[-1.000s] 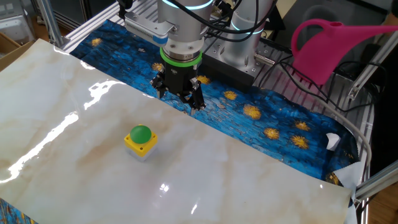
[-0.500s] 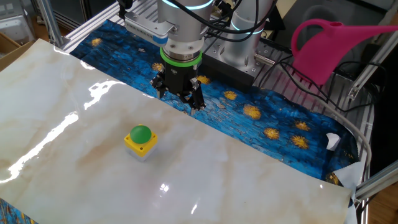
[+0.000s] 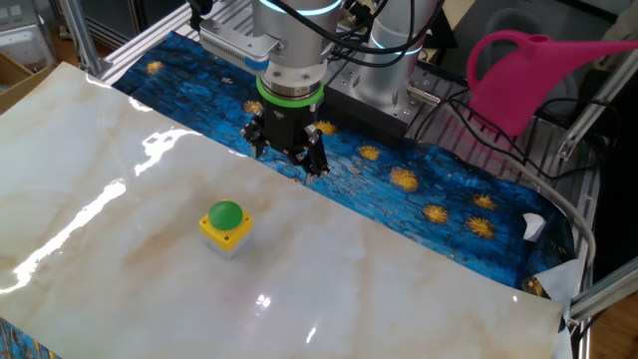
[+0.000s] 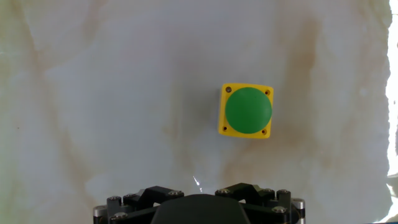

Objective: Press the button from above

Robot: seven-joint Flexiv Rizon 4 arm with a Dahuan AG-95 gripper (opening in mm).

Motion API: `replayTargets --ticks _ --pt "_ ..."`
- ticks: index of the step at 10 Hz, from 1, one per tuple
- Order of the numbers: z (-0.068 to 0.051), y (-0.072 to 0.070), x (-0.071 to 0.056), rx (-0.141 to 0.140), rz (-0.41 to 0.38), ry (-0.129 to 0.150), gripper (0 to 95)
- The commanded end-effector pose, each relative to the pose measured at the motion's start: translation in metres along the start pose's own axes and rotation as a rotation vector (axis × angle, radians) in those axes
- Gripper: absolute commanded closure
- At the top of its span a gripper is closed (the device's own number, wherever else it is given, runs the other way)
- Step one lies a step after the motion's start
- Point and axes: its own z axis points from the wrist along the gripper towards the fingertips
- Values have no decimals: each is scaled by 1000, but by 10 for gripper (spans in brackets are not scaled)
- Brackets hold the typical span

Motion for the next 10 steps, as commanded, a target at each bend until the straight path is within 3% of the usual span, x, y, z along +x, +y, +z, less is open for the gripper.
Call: replayTargets --ticks 1,3,5,7,10 --pt "0 0 0 -240 297 273 950" --pt "1 -1 -1 -218 252 279 950" --pt "3 -5 -5 -162 158 269 950" --pt "6 -9 -8 -148 111 263 950" --pt "5 -14 -12 -111 120 254 950"
